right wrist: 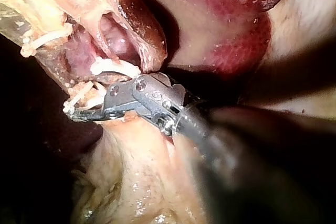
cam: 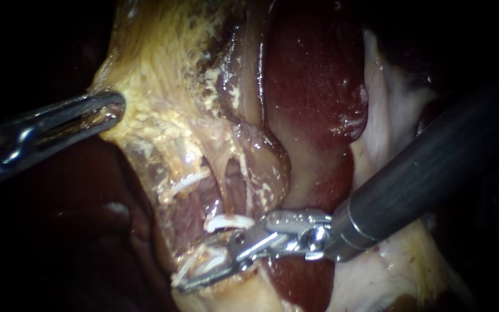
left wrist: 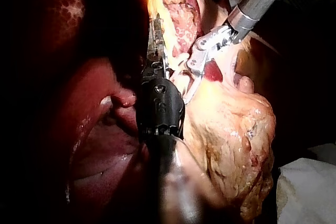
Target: Clipping second clip right tube
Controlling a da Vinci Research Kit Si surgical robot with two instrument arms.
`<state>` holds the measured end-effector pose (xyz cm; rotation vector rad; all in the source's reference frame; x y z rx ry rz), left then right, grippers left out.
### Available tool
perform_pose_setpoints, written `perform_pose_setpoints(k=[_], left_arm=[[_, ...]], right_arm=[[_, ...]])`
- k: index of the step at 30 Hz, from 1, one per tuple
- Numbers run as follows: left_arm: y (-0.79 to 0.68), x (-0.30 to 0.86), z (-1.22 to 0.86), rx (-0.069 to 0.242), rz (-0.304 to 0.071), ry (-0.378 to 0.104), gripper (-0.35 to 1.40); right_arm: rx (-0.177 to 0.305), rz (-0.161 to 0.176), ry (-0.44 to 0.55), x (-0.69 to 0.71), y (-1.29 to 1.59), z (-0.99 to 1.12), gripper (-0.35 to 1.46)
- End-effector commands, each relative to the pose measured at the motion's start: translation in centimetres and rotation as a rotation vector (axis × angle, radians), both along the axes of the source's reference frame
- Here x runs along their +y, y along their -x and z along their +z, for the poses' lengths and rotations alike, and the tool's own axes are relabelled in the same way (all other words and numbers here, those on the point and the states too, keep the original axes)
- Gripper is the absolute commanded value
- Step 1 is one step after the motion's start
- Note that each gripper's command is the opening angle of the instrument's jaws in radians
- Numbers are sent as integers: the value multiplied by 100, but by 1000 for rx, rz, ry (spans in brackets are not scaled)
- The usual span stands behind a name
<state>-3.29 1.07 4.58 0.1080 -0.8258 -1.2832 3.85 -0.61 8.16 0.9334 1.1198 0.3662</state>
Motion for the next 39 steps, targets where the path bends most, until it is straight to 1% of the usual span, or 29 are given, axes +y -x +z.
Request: perform_pose_setpoints(k=[1,6,9,13,16,17,19,24,28,33,37,39], left_arm=[[0,0,0,0,0,0,-35],[0,0,0,0,0,0,-35],[0,0,0,0,0,1,-35],[0,0,0,-2,2,0,-35],[0,-1,0,-2,2,0,-35],[0,-1,0,-2,2,0,-35],[0,-1,0,-2,2,0,-35],[0,-1,1,-2,2,0,-35],[0,-1,1,-2,2,0,-35],[0,-1,1,-2,2,0,-35],[0,-1,1,-2,2,0,-35],[0,-1,1,-2,1,0,-35]], right_arm=[[0,0,0,1,1,-1,42],[-3,0,-15,6,6,-6,44],[-4,6,-25,11,12,-12,49],[-21,14,-24,21,25,-23,52],[-33,28,-25,30,39,-34,54],[-37,38,-25,35,45,-38,55],[-42,42,-27,40,53,-44,55],[-52,65,-37,58,81,-64,56],[-59,74,-52,67,91,-79,56],[-59,89,-35,78,104,-97,56],[-62,107,-14,90,115,-106,56],[-66,118,-1,95,119,-107,56]])
